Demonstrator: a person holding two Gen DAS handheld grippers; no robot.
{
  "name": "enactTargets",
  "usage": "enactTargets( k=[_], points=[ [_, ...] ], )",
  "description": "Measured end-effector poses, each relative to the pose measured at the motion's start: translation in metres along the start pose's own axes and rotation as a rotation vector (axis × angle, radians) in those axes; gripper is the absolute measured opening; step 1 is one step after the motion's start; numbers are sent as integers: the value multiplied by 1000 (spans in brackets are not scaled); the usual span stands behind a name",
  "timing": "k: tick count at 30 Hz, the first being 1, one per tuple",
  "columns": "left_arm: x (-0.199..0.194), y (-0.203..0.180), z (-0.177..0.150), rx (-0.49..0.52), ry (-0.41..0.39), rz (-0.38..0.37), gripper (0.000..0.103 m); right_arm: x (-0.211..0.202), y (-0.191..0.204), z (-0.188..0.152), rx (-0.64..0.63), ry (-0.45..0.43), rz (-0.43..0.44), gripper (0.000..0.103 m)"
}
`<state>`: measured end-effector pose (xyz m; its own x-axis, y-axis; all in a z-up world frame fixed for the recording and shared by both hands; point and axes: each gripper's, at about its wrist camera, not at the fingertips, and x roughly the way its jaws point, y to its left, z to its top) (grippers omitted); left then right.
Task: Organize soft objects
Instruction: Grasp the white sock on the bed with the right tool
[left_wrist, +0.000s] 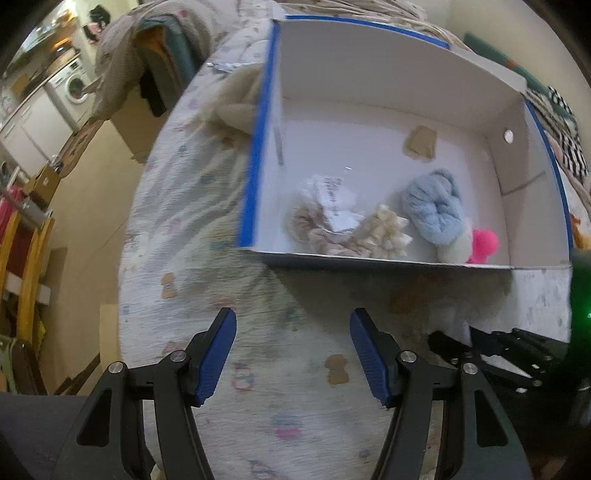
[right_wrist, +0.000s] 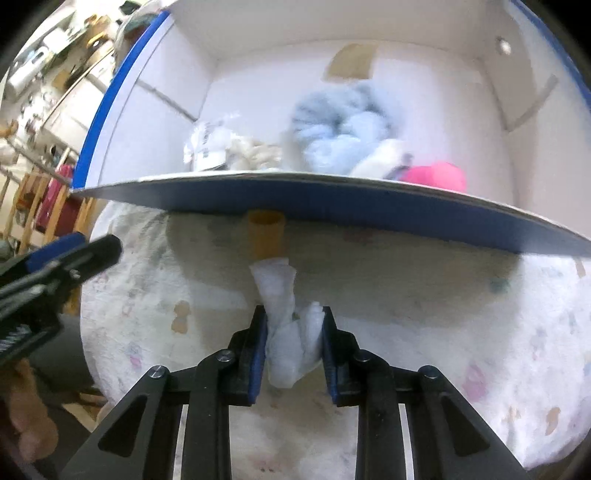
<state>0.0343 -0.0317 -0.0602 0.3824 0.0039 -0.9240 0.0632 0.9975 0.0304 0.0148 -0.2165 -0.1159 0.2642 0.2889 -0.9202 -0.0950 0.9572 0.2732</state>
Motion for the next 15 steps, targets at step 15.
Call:
enactTargets(
  k=[15],
  points=[
    [42, -94, 6, 241, 54, -127, 61, -28, -57, 6, 198, -55, -25, 29]
  ],
)
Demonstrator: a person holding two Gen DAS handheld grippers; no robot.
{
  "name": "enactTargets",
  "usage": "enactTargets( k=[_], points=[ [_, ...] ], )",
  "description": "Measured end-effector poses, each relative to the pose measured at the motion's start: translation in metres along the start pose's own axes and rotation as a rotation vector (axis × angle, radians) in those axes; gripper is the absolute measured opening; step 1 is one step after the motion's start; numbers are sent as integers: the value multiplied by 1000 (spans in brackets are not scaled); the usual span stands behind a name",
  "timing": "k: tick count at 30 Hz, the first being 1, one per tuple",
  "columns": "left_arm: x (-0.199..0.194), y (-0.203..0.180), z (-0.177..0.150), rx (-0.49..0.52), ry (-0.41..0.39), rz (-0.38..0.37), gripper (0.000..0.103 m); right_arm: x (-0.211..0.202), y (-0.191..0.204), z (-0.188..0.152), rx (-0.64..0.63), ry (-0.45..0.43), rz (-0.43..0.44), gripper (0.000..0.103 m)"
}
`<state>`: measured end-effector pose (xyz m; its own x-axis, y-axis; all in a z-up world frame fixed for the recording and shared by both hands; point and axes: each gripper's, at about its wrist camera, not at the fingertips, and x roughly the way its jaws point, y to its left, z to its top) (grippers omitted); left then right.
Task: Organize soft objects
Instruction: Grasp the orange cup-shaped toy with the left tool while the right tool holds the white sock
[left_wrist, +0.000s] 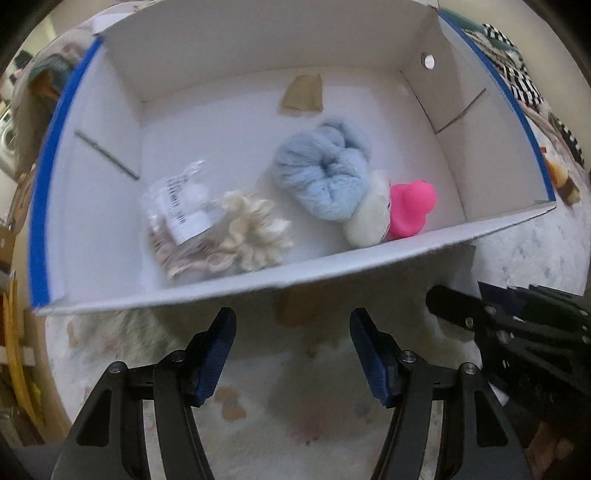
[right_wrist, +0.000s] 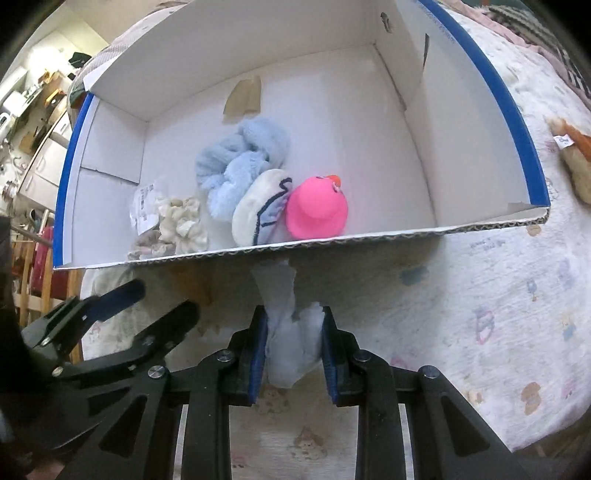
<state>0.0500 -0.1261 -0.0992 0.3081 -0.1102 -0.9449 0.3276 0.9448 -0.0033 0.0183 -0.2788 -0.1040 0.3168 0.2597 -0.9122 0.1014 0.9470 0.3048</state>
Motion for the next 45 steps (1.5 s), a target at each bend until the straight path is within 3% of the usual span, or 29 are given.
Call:
enactTargets(
  k=[8, 13, 16, 22, 35, 40, 45],
  points=[
    [30, -3, 13, -17, 27, -19, 57, 5, 6, -2, -11, 10, 9, 29],
    [44, 5, 22, -45, 40, 4, 16, 5, 6, -2, -12, 8, 2, 28],
    [45, 12, 24, -77, 58, -34, 7, 6, 3, 0, -4, 12, 0, 28],
    [34, 19, 20, -78, 41, -24, 5, 6, 5, 5, -12, 8, 5, 28],
    [-4, 69, -12, -137, -27, 108, 5, 9, 15, -2, -60, 10, -37, 28],
    [-45, 86, -30, -194, -122, 120, 5, -1, 26, -8, -76, -20, -13, 28],
    [-67, 74, -41, -219, -195, 163, 5, -29, 48, -23, -143, -83, 46, 28]
  ],
)
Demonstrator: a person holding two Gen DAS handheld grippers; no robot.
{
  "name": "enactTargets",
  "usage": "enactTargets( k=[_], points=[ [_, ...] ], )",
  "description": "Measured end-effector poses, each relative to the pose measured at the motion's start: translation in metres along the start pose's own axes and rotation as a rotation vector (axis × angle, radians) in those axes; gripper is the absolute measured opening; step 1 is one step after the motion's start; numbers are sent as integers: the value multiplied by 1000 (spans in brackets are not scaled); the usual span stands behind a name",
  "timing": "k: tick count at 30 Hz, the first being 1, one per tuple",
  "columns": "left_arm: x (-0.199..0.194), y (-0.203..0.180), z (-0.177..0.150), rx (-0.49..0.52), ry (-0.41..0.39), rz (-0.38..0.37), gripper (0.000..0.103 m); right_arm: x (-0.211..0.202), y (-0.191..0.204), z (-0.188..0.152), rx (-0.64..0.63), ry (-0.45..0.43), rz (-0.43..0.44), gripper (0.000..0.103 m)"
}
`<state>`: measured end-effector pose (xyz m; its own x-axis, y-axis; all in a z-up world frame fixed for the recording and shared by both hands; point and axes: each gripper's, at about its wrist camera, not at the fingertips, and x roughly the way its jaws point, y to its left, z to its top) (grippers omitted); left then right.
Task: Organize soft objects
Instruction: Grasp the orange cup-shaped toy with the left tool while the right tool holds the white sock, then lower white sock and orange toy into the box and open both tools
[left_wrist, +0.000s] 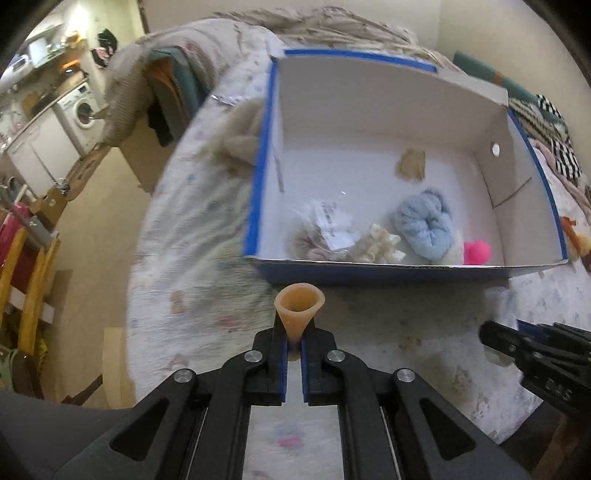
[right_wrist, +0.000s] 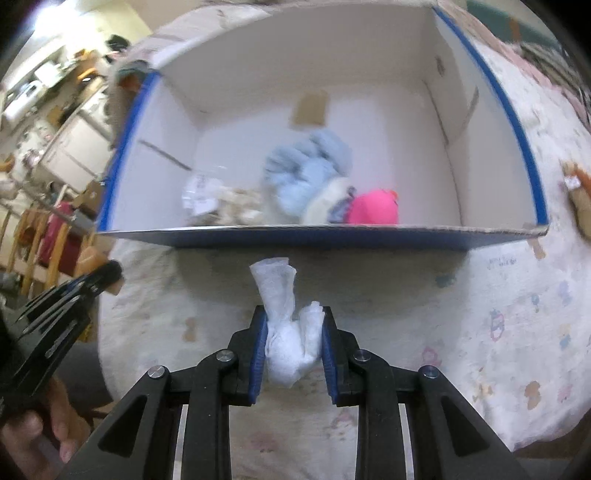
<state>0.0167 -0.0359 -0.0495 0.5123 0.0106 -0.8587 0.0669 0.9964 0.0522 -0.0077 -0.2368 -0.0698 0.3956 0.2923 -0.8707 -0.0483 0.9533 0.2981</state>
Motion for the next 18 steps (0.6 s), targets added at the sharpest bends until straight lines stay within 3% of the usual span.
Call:
enactTargets(
  k=[3, 12, 18],
  points=[
    [-14, 11, 1, -33, -28, 28, 5, -18, 7, -6, -18, -63, 40, 28],
    [-48, 17, -2, -131, -73, 59, 5, -69, 1, 5, -24, -293, 27, 28],
    [-71, 31, 22, -190, -92, -8, 5, -94, -4, 22, -23, -369, 60, 28]
  ],
)
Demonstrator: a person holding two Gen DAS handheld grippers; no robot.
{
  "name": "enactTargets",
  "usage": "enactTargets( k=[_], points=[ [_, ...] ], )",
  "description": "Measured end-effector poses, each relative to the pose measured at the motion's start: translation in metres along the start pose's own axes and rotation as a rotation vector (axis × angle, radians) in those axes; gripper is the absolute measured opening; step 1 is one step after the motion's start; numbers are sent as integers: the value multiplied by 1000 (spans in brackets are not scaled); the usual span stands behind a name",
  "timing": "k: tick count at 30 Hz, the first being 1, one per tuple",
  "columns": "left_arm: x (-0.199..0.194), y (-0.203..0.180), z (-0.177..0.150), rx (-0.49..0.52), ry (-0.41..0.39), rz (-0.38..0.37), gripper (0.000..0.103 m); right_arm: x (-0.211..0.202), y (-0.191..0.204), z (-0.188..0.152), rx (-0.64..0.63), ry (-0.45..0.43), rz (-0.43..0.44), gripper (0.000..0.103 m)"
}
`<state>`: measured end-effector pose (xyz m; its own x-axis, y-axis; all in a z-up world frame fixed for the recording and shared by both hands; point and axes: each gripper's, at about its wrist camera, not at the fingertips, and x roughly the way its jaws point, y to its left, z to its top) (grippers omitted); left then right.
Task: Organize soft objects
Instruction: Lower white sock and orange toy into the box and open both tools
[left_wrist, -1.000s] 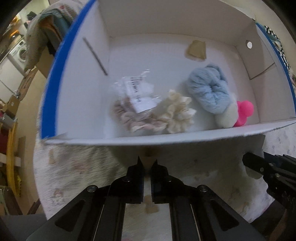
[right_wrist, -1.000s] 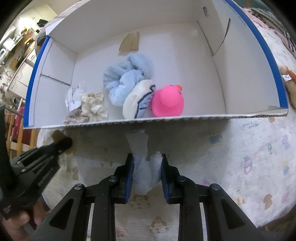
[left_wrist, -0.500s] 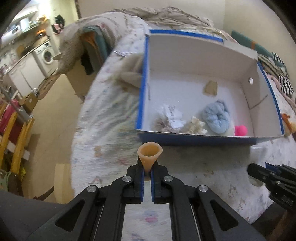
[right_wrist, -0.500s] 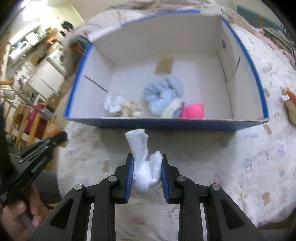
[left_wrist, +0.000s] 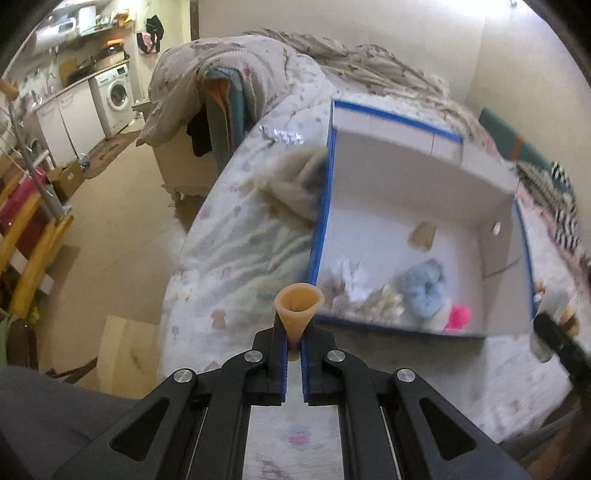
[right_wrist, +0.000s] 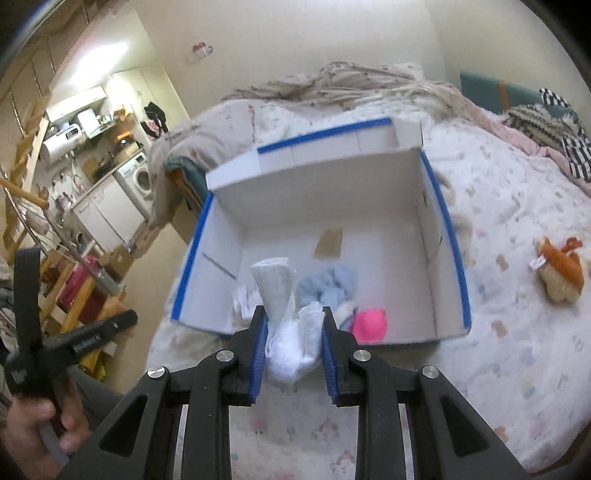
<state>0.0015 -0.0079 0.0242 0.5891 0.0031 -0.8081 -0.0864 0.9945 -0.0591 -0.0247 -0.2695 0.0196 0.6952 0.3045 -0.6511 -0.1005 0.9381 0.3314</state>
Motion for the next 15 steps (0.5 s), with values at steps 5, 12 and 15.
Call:
enactTargets(
  k=[5, 12, 15],
  points=[
    [-14, -7, 37, 39, -59, -15, 5, 1, 0, 24, 11, -16, 13, 28],
    [2, -35, 68, 137, -59, -10, 6, 17, 3, 59, -36, -3, -11, 28],
    [12, -50, 80, 172, -53, -17, 6, 28, -3, 76, -34, 3, -19, 28]
  ],
)
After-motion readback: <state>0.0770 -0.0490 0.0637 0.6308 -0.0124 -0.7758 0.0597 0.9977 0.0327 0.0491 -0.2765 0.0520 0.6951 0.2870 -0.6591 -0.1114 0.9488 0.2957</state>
